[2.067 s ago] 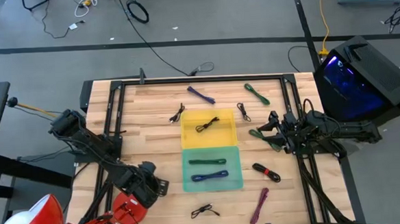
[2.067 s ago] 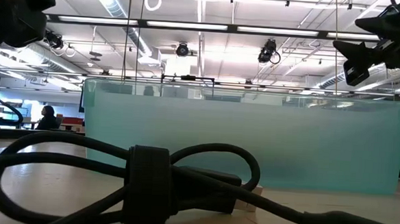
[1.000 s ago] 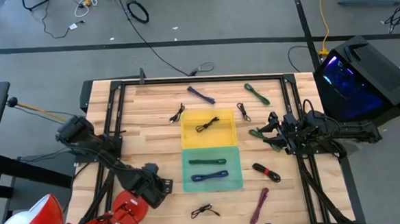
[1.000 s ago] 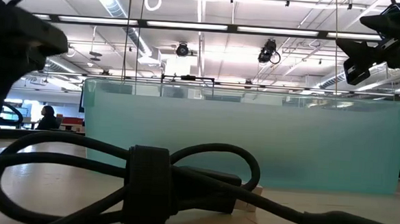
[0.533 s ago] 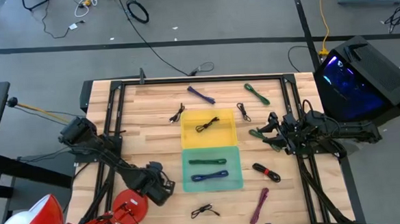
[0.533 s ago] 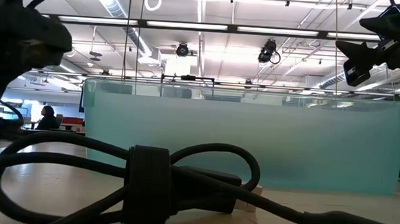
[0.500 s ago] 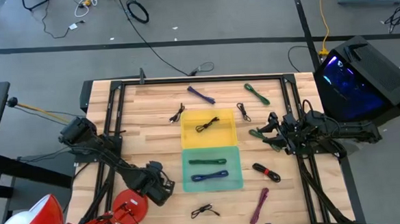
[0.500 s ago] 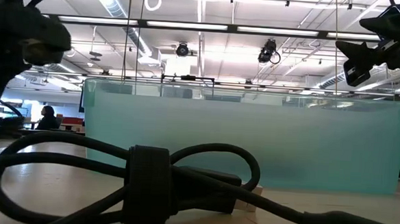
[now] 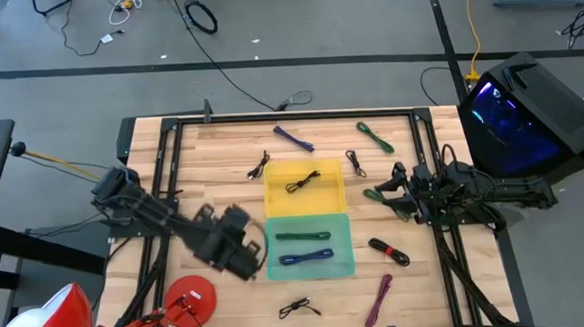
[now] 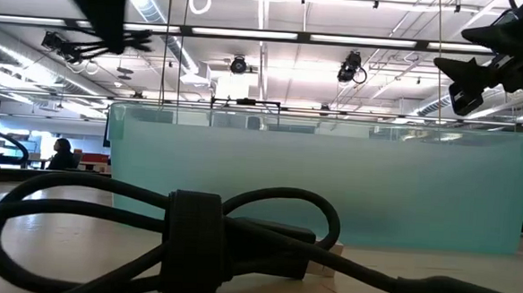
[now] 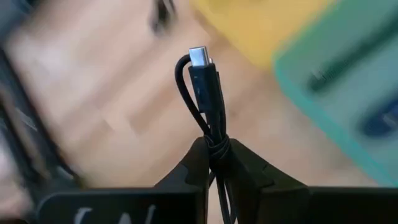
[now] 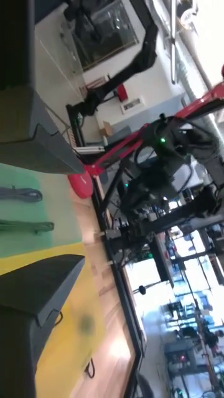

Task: Pick & Place USB Port
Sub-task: Put the black charger cable into the yellow bin

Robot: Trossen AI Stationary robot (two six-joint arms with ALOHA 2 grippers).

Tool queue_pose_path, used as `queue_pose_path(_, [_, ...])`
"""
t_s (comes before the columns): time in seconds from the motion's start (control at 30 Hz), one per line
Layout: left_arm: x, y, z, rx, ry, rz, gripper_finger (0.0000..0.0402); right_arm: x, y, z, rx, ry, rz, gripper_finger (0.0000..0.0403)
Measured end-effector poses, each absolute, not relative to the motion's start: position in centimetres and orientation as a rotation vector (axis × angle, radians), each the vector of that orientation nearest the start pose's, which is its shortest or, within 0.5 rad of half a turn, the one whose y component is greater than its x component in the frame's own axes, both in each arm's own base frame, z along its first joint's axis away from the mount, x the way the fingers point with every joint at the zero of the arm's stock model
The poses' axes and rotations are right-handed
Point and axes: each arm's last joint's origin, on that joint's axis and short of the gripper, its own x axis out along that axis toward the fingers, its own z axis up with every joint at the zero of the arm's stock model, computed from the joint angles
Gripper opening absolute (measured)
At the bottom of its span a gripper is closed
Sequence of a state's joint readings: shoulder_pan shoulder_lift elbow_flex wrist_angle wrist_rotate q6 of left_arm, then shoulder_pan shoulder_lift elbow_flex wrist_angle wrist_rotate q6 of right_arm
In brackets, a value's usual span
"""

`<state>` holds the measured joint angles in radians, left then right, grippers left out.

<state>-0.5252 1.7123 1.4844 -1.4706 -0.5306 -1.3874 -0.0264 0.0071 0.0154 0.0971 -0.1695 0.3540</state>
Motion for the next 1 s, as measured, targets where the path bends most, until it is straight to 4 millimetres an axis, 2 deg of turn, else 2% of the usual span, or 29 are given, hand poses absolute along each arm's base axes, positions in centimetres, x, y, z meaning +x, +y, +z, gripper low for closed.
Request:
queue_pose_path(0.13, [28.5,-10.2,28.3,-0.129,1.117,0.868,0.0037,9.6,0.2,18.0,0.356,-0.106,0.162,0.0223])
queue_pose_path(0.27, [31.1,-5.9,28.3,-0.064,1.128,0.795,0.0037,9.6,0.2,18.3,0.38,-0.127,0.17,0.0223])
queue_pose_path(0.53, [35.8,2.7,29.2,-0.037,0.97,0.529,0.0037,9.6,0.3,18.3,0.419,-0.122,0.181,0.0223])
queue_pose_path(0.67, [37.4,6.3,28.4,-0.035,0.912,0.429,0.0037,9.6,0.3,18.3,0.419,-0.122,0.181,0.0223])
queue_pose_path(0.83, [38.9,8.9,25.7,-0.108,0.933,0.341,0.0037,9.6,0.3,18.3,0.419,-0.122,0.181,0.0223])
queue_pose_path(1.0, [40.0,9.3,22.4,-0.182,1.014,0.261,0.0037,9.6,0.3,18.3,0.419,-0.122,0.181,0.0223])
